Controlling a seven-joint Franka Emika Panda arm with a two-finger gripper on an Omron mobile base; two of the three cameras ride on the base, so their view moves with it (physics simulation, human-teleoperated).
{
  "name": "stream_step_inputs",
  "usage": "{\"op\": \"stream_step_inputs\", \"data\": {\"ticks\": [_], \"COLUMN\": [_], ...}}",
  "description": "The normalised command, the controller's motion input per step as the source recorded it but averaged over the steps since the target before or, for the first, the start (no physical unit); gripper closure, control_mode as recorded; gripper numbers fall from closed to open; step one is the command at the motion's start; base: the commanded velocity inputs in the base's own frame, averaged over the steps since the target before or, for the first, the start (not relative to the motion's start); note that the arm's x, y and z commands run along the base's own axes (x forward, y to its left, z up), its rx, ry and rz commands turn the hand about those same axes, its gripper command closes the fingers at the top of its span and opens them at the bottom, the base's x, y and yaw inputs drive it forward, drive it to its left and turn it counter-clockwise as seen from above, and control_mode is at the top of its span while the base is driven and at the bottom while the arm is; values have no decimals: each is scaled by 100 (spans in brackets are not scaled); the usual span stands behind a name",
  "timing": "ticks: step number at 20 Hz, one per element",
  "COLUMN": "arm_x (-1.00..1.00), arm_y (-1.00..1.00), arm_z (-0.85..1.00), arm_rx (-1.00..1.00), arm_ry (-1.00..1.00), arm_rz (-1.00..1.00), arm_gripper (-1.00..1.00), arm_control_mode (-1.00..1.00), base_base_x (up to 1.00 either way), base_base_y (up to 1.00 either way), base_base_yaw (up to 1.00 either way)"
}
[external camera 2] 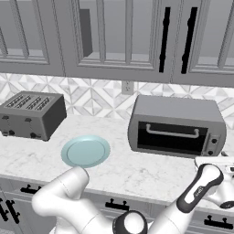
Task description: Pick up the kebab skewer and baguette bread, and place them inside the toaster oven. Close the toaster oven door and start by setting the timer.
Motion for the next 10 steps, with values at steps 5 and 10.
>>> {"op": "stream_step_inputs", "data": {"ticks": [5,10], "arm_x": [-7,-5], "arm_y": [0,2], "arm_z": [-4,-3], "arm_rx": [0,0], "arm_ry": [0,0], "arm_rz": [0,0], "arm_gripper": [-100,-100], "arm_control_mode": [-100,-100], "base_base_x": [0,0], "base_base_y": [0,0], "base_base_yaw": [0,0]}}
